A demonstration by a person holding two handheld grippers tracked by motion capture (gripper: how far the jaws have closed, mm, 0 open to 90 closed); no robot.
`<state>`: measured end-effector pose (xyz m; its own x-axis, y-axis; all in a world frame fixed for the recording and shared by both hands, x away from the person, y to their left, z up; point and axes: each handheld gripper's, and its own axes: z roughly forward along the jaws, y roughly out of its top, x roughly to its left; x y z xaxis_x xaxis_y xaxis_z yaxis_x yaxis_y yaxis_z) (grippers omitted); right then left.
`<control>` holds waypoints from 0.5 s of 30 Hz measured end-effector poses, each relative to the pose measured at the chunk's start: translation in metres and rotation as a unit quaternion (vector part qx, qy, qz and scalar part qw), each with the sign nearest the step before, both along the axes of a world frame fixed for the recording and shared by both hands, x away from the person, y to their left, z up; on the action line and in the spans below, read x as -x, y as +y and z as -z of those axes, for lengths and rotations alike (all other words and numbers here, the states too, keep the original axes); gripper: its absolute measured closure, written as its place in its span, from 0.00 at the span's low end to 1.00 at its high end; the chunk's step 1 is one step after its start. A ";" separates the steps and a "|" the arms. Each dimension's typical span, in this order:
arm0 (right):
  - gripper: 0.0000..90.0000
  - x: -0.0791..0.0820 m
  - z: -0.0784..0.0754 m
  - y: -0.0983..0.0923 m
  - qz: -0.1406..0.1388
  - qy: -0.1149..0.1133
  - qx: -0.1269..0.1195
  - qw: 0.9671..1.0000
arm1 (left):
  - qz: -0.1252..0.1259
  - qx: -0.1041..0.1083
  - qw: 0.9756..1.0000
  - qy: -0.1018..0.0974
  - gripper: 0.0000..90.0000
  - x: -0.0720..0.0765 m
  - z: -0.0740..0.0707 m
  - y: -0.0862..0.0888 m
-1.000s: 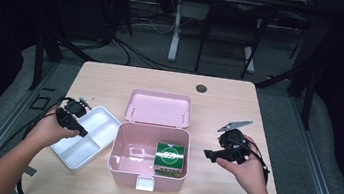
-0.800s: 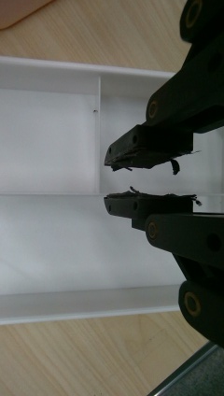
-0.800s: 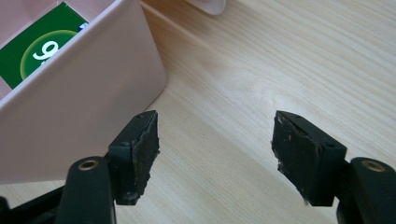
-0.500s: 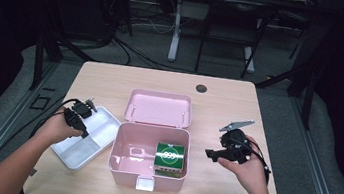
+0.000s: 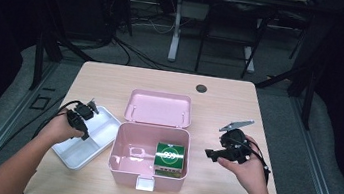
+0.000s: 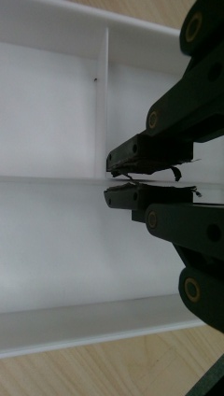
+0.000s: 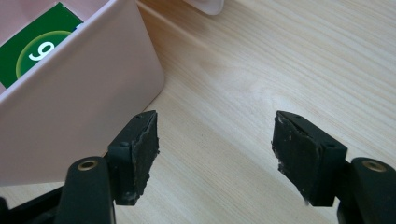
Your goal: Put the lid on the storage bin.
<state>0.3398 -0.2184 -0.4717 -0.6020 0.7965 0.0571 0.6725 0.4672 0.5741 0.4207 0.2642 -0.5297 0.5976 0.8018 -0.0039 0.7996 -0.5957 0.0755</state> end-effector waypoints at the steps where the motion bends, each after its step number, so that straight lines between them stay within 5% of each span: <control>1: 0.35 0.000 0.000 0.000 0.000 0.001 0.004 1.000 | -0.003 0.000 1.000 0.001 0.90 0.000 0.001 0.001; 15: 0.35 -0.002 0.004 0.003 0.000 0.001 0.006 1.000 | 0.000 -0.003 1.000 0.015 0.95 -0.004 0.010 -0.002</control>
